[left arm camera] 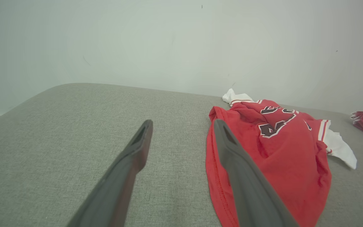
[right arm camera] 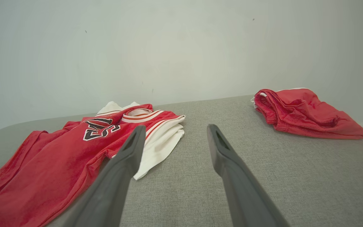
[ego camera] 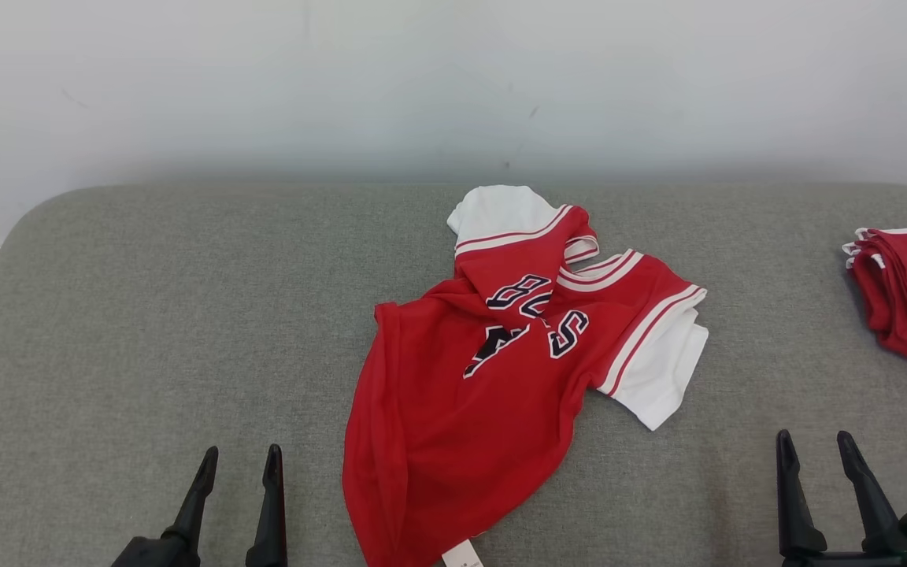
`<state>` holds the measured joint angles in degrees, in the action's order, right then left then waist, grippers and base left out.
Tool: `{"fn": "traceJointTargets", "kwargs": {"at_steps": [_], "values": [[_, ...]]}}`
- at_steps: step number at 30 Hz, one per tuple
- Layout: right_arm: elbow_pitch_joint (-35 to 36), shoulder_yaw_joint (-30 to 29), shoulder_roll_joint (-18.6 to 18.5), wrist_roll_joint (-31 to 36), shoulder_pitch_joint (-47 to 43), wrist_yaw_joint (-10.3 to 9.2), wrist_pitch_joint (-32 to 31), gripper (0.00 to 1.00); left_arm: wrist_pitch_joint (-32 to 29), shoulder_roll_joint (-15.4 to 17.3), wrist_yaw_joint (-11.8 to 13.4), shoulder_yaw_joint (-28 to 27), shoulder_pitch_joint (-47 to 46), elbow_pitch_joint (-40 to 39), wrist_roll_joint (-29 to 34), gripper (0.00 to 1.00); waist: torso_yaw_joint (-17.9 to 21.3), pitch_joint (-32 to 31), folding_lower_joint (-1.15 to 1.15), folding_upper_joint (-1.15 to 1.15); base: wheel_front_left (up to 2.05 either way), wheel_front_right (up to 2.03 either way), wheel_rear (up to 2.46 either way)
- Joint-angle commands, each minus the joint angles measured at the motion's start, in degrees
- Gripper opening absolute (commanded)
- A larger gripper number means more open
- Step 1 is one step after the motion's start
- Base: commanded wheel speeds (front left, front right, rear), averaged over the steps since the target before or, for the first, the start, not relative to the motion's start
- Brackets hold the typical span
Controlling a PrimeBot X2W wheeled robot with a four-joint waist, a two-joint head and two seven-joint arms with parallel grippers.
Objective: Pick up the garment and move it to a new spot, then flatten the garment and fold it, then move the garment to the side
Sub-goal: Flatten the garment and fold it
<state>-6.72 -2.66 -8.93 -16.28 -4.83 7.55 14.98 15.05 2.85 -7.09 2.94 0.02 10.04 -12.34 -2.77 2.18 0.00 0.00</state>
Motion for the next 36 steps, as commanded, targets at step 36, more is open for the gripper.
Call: {"fn": "traceJointTargets", "kwargs": {"at_steps": [36], "values": [[-14.3, 1.8, -6.5, 2.0, 11.1, -0.16, -0.6, 1.0, 0.2, 0.1, -0.3, 18.4, 3.1, 9.3, 0.7, 1.0, -2.9, 2.9, 0.0, 0.0, 0.0, 0.0, 0.0]]}}
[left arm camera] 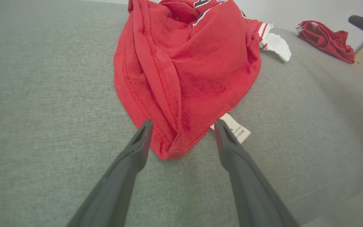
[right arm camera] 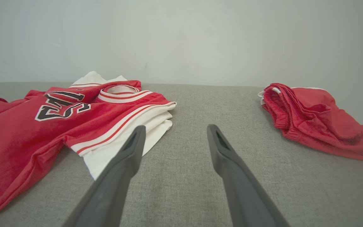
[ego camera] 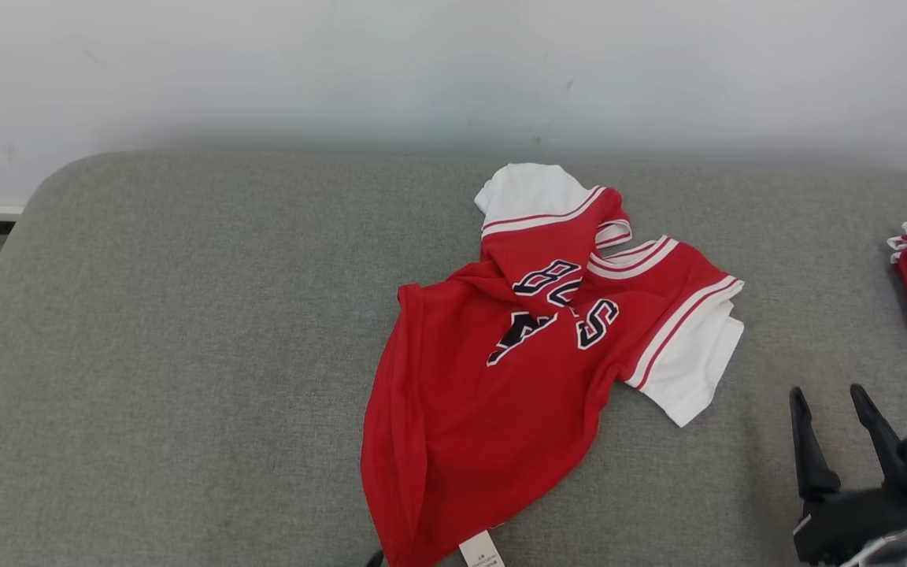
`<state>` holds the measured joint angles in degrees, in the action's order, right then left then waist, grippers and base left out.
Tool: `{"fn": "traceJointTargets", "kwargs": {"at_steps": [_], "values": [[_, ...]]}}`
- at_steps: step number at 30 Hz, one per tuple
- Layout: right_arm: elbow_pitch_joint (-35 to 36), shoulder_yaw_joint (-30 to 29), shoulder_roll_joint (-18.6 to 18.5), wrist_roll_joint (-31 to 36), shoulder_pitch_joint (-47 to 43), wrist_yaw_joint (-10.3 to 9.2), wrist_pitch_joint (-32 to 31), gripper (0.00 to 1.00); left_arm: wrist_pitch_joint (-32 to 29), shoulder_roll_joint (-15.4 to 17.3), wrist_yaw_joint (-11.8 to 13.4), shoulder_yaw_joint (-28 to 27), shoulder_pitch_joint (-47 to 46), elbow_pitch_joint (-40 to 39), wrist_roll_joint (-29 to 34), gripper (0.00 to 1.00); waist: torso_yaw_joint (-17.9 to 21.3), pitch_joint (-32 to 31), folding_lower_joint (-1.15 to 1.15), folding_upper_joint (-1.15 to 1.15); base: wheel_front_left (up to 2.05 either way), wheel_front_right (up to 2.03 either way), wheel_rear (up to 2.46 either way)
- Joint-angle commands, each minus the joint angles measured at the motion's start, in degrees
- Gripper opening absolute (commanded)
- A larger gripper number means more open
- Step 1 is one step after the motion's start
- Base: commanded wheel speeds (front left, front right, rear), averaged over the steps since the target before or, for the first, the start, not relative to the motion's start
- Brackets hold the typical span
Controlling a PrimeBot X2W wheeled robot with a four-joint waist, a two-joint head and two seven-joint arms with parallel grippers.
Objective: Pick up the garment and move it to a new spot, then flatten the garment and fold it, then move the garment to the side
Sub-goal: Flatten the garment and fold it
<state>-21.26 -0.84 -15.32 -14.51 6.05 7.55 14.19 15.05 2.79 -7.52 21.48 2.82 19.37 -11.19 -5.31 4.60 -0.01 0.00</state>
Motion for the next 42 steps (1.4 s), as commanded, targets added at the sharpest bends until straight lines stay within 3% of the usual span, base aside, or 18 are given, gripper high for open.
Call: {"fn": "traceJointTargets", "kwargs": {"at_steps": [1, 11, 22, 33, 34, 35, 36, 37, 38, 39, 40, 42], "values": [[-1.2, 0.5, -0.6, 0.3, 1.5, -0.16, 0.0, 1.0, 0.2, 0.2, 0.1, 0.6, 0.0, 0.8, -0.8, 1.0, -0.5, 0.7, 0.01, 0.0, 0.0, 0.0, 0.0], [-18.8, 5.7, -3.6, 0.3, 16.8, -0.16, -0.9, 1.0, 0.2, 0.2, 0.1, 4.5, -5.0, 6.4, -2.5, 1.0, -2.5, 4.1, 0.01, 0.0, 0.0, 0.0, 0.0], [-34.8, 10.6, -5.4, -1.0, 28.7, -0.16, -0.6, 1.0, 0.2, 0.2, 0.1, 6.9, -8.7, 6.7, -4.6, 1.0, -5.2, 7.0, 0.01, 0.0, 0.0, 0.0, 0.0], [-43.7, 14.3, -5.7, -3.0, 34.0, -0.16, -0.3, 1.0, 0.2, 0.2, 1.0, 10.0, -10.7, 5.1, -6.6, 1.0, -6.5, 9.6, 0.01, 0.0, 0.0, 0.0, 0.0], [-44.3, 14.8, -5.5, -3.2, 34.3, -0.16, -0.3, 0.81, 0.2, 0.2, 1.0, 10.4, -11.0, 5.2, -6.7, 1.0, -6.5, 9.7, 0.01, 0.0, 0.0, 0.0, 0.0], [-44.3, 14.8, -5.5, -3.2, 34.3, -0.16, -0.3, 0.81, 0.2, 0.2, 1.0, 10.4, -11.0, 5.2, -6.7, 1.0, -6.5, 9.7, 0.01, 0.0, 0.0, 0.0, 0.0], [-44.6, 15.2, -5.4, -3.5, 34.6, -0.16, -0.3, 0.53, 0.2, 0.2, 1.0, 10.7, -11.3, 5.4, -6.9, 1.0, -6.6, 9.8, 0.01, 0.0, 0.0, 0.0, 0.0], [-44.8, 15.5, -5.2, -4.0, 34.8, -0.16, -0.2, 0.31, 0.2, 0.2, 1.0, 10.9, -11.5, 5.7, -7.2, 0.81, -6.6, 9.9, 0.01, 0.0, 0.0, 0.0, 0.0], [-45.1, 15.7, -5.2, -4.6, 35.0, -0.17, 0.0, 0.0, 0.2, 0.2, 1.0, 11.2, -11.5, 5.9, -7.3, 0.37, -6.7, 9.8, 0.01, 0.0, 0.0, 0.0, 0.0], [-45.2, 15.9, -5.1, -5.0, 35.1, -0.17, 0.1, 0.0, 0.2, 0.2, 1.1, 11.4, -11.6, 6.1, -7.5, 0.05, -6.7, 9.7, 0.01, 0.0, 0.0, 0.0, 0.0], [-45.2, 16.2, -5.2, -5.5, 35.1, -0.17, 0.2, 0.0, 0.2, 0.2, 1.2, 11.5, -11.8, 6.1, -7.8, 0.0, -6.7, 9.6, 0.01, 0.0, 0.0, 0.0, 0.0], [-44.7, 16.4, -5.4, -6.7, 34.3, -0.17, 0.5, 0.0, 0.2, 0.2, 1.4, 11.7, -11.9, 6.0, -8.1, 0.0, -6.5, 9.0, 0.01, 0.0, 0.0, 0.0, 0.0]]}}
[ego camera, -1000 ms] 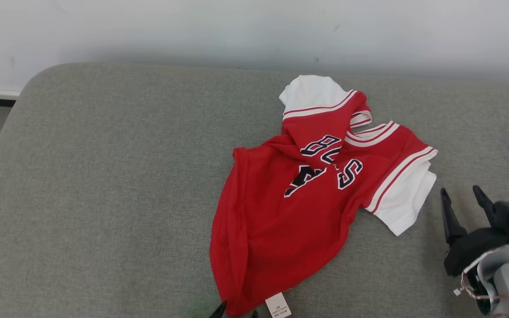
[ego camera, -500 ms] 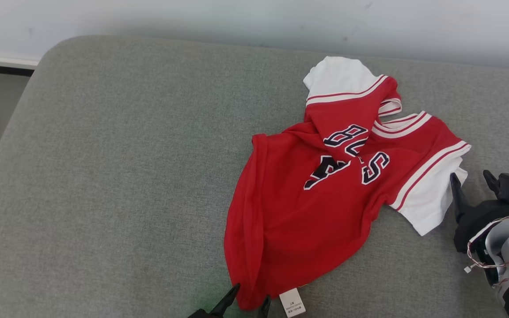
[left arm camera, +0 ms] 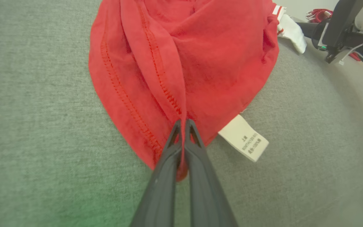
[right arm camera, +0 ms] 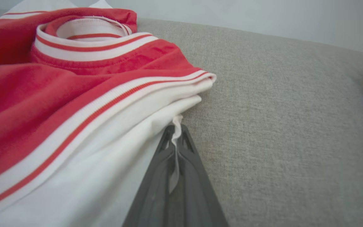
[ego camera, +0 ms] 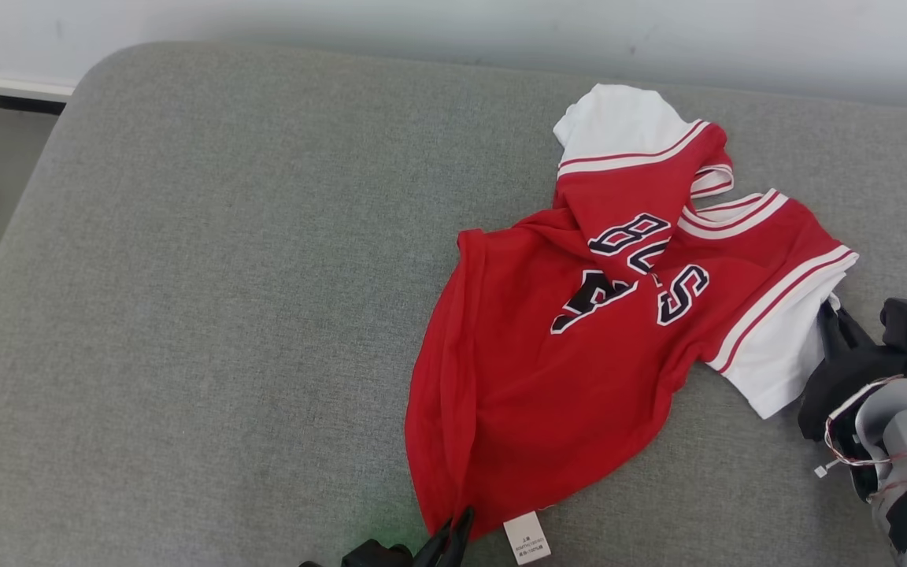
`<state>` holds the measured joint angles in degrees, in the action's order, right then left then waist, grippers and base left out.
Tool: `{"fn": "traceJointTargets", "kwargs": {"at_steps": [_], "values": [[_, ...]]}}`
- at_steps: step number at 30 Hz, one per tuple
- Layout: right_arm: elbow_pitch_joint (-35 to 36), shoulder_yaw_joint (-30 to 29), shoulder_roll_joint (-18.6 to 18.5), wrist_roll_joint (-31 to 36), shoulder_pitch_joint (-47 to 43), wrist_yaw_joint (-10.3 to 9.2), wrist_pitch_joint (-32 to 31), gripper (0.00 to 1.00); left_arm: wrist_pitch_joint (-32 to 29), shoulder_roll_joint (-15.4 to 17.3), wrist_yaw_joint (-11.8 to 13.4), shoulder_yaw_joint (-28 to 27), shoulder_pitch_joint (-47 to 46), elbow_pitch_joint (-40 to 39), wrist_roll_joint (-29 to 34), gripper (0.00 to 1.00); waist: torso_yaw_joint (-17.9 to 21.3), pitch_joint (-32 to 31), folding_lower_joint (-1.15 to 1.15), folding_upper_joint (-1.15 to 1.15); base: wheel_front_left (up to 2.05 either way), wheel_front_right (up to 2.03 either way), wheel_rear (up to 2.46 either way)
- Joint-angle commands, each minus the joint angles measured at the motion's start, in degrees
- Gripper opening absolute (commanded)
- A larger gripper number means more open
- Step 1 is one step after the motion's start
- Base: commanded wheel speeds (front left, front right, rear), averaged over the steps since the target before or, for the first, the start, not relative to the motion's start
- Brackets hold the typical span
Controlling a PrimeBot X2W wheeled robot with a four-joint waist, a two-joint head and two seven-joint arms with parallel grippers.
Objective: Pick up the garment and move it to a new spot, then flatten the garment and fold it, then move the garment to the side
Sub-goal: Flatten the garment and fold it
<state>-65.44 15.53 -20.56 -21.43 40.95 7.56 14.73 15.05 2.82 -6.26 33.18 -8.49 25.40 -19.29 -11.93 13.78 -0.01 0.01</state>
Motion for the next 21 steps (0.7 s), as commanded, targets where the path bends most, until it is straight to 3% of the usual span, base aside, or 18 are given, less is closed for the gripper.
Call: {"fn": "traceJointTargets", "kwargs": {"at_steps": [1, 9, 14, 21], "values": [[0.0, 0.1, -0.2, -0.5, -1.3, -0.18, 0.2, 0.0, 0.2, 0.1, 0.2, 0.1, -0.4, -0.1, -0.1, 0.0, 0.2, -0.7, 0.01, -0.01, 0.0, 0.0, 0.0], [13.1, -1.5, -2.0, -6.7, -11.4, -0.17, 0.5, 0.0, 0.2, 0.1, 1.5, -5.0, 2.4, -4.2, -1.6, 0.0, 3.6, -4.8, 0.01, -0.01, 0.0, 0.0, 0.0], [23.1, -2.1, -2.6, -11.0, -17.2, -0.17, 0.5, 0.0, 0.2, 0.3, 0.7, -11.0, 2.3, -7.7, -1.0, 0.0, 6.8, -6.8, 0.01, -0.01, 0.0, 0.0, 0.0], [33.9, -3.6, -3.3, -19.1, -13.0, -0.17, -2.4, 0.0, 0.1, 4.3, -0.9, -15.0, -8.1, -9.4, -1.1, 0.0, 10.1, -5.5, 0.01, -0.01, 0.0, 0.0, 0.0]]}}
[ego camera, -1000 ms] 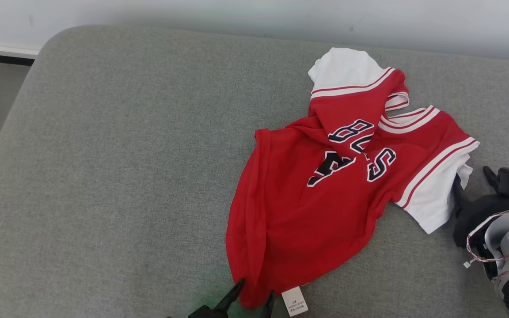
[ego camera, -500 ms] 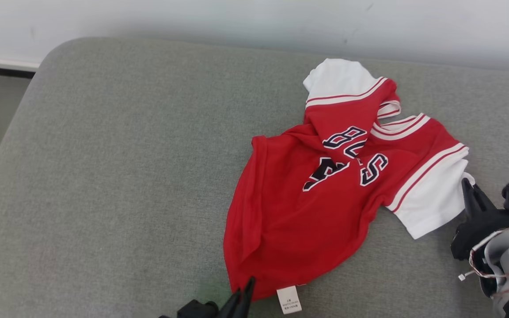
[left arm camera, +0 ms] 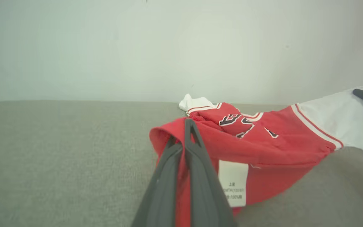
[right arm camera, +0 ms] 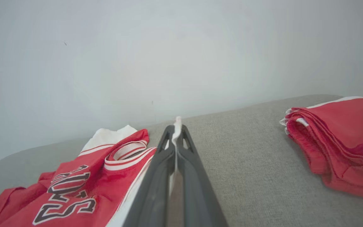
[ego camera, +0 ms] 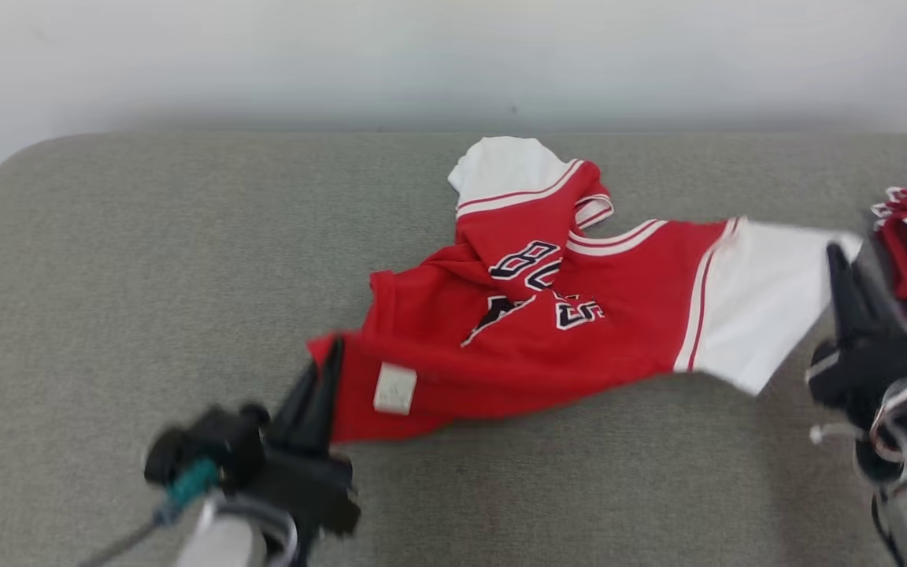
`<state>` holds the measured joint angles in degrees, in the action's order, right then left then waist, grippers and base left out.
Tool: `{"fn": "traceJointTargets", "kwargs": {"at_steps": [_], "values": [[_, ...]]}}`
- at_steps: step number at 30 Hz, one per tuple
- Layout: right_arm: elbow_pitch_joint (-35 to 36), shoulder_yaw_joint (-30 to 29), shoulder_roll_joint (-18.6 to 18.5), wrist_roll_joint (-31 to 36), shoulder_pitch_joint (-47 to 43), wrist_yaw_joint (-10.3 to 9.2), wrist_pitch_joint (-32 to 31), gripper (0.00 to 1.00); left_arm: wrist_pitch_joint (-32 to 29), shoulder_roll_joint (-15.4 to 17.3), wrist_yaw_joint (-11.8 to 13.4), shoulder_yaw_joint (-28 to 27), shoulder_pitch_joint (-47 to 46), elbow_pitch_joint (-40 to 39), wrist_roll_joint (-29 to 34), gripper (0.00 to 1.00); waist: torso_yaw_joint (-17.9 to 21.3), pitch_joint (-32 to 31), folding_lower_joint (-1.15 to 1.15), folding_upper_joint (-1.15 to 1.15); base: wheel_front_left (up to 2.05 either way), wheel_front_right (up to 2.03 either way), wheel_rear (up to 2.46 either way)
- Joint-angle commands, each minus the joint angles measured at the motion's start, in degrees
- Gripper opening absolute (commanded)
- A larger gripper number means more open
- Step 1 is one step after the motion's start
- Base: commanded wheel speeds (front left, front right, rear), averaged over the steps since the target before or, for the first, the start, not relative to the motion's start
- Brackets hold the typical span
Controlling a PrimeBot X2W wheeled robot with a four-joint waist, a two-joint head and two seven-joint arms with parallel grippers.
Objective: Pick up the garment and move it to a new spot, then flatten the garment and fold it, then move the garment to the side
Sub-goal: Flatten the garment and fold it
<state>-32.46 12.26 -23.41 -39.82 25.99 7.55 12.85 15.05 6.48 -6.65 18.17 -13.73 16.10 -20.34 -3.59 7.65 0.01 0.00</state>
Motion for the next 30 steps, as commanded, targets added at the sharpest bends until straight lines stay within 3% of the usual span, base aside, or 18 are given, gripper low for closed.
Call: {"fn": "traceJointTargets", "kwargs": {"at_steps": [1, 9, 15, 16, 20, 30], "values": [[1.9, -0.8, -0.5, -1.9, 3.7, -0.16, -1.3, 0.0, -0.3, 1.6, -0.5, 0.2, -5.7, 0.0, -0.1, 0.0, 2.0, 1.4, -0.01, 0.0, 0.0, 0.0, 0.0], [0.1, -6.5, -0.3, -5.0, 28.2, -0.16, -9.1, 0.0, -8.4, 7.9, -0.8, 1.6, -36.9, 1.6, -6.2, 0.0, 3.5, 13.8, -0.01, 0.0, 0.0, 0.0, 0.0], [-6.6, -9.9, 1.2, -0.9, 53.3, -0.16, -13.4, 0.0, -13.5, 12.1, -0.7, 3.4, -62.5, 6.8, -10.6, 0.0, 5.2, 23.6, -0.01, 0.0, 0.0, 0.0, 0.0], [-6.6, -9.9, 1.2, -0.9, 53.3, -0.16, -13.4, 0.0, -13.5, 12.1, -0.7, 3.4, -62.5, 6.8, -10.6, 0.0, 5.2, 23.6, -0.01, 0.0, 0.0, 0.0, 0.0], [-13.3, -12.4, 2.5, 3.6, 68.9, -0.16, -13.2, 0.0, -15.7, 14.4, -0.7, 6.0, -77.5, 12.5, -11.2, 0.0, 6.9, 28.0, -0.01, 0.0, 0.0, 0.0, 0.0], [-26.0, -14.3, 7.3, 16.5, 94.6, -0.16, -10.2, 0.0, -15.2, 12.6, -0.7, 12.5, -101.7, 27.5, -12.1, 0.0, 9.2, 32.1, -0.01, 0.0, 0.0, 0.0, 0.0]]}}
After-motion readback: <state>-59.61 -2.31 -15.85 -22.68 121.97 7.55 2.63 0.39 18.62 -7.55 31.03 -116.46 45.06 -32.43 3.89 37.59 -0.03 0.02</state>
